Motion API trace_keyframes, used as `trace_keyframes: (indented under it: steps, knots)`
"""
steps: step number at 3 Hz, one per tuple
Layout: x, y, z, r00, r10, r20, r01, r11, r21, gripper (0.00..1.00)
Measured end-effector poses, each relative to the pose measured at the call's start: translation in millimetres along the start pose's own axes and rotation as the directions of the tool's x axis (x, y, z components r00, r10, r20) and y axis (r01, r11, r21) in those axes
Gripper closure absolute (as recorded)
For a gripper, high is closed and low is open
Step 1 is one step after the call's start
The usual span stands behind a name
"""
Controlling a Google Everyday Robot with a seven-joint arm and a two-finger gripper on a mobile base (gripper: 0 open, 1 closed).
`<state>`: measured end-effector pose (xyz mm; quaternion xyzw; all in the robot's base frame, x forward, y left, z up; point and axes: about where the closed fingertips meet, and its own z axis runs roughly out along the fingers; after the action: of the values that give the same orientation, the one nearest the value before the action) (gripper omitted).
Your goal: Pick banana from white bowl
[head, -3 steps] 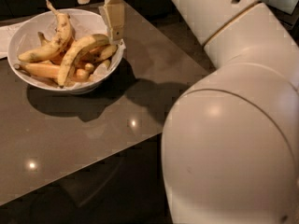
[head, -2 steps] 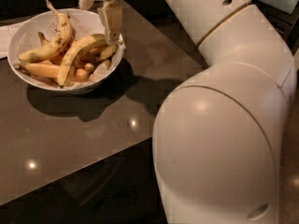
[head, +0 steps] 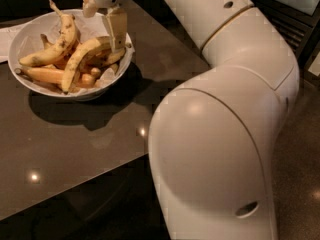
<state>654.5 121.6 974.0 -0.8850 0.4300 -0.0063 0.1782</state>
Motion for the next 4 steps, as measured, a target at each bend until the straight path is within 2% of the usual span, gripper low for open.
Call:
trace_keyframes:
  steps: [1,2,4]
  knots:
    - [-1.8,-3.0,10.3,1.000,-0.008,0.006,0.008,0.9998,-0.017,0.33]
    - [-2.3,-2.8,20.9,1.000,-0.008,0.014,0.009,0.9992,-0.039,0.38]
    - [-0.5,0.6,43.6,1.000,0.004,0.030,-0.002,0.9961,-0.088,0.39]
